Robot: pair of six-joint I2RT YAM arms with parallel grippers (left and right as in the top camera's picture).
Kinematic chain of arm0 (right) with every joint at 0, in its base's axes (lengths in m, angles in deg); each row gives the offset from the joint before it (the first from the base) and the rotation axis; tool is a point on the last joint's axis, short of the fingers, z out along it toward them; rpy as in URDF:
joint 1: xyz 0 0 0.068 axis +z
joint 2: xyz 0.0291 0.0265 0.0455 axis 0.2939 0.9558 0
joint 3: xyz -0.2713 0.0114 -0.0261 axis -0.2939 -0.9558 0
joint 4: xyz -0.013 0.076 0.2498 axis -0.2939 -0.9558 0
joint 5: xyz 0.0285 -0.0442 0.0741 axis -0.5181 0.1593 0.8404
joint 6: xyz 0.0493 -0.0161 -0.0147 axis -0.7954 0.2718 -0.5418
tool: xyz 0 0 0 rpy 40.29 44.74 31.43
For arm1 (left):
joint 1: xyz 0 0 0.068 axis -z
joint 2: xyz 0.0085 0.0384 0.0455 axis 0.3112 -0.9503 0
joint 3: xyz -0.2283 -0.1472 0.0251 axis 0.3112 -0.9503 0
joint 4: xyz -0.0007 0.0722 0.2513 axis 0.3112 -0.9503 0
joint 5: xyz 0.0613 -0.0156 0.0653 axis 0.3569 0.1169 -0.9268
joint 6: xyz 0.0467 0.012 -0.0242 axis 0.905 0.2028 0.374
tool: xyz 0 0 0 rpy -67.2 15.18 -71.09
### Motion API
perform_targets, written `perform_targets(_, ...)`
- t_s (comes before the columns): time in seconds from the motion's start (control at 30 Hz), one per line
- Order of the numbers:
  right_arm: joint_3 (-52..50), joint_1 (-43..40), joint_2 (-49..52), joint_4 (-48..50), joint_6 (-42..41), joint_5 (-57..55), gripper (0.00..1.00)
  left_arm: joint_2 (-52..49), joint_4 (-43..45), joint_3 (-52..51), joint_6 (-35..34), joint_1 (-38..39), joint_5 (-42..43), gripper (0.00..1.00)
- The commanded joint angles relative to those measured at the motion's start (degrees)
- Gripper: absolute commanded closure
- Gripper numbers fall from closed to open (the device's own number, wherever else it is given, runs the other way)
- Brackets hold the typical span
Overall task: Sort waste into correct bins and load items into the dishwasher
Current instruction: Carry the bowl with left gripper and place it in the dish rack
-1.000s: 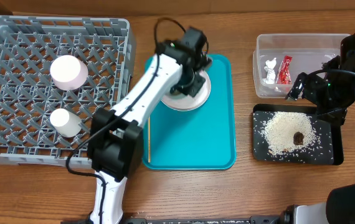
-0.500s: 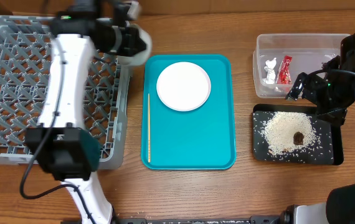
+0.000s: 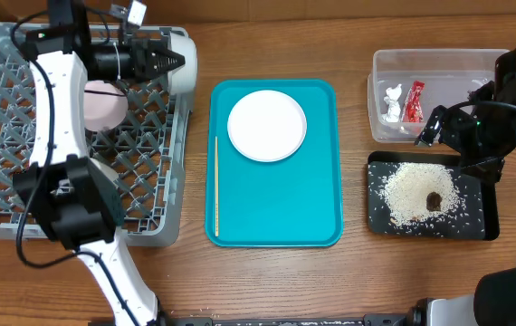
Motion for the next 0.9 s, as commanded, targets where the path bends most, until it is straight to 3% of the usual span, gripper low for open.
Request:
perform_targets(0.0,0.46,-0.09,-0.59,0.02,0.20,-0.33,0.00,-3.39,-0.26,0.09,2.08,-1.20,6.03,0.96)
perform_targets(0.23,0.46,-0.09,-0.59,-0.20,0.22,-0.35,0.00,-7.69,-2.38,0.09,2.14,-4.11,5.55,0.96)
perform_targets(0.53,0.46,-0.09,-0.59,-0.20,0.22,-0.35,0.00,-7.87,-7.30,0.09,4.72,-8.85,-2.93,0.96)
perform_targets(0.57,0.46,-0.09,-0.59,-0.22,0.22,-0.35,0.00,-7.87,-8.22,0.09,5.44,-9.38,-4.15,0.94)
perform_targets(0.7,0.46,-0.09,-0.59,-0.37,0.22,-0.35,0.00,-7.87,-11.56,0.09,5.62,-11.17,-9.18,0.72)
perform_targets(0.77,0.46,-0.09,-0.59,-0.35,0.22,-0.35,0.00,-7.85,-13.57,0.09,7.58,-12.11,-9.29,0.67)
perform_targets(0.87,0.46,-0.09,-0.59,-0.31,0.22,-0.35,0.00,-7.85,-16.26,0.09,10.54,-13.29,-9.22,0.68)
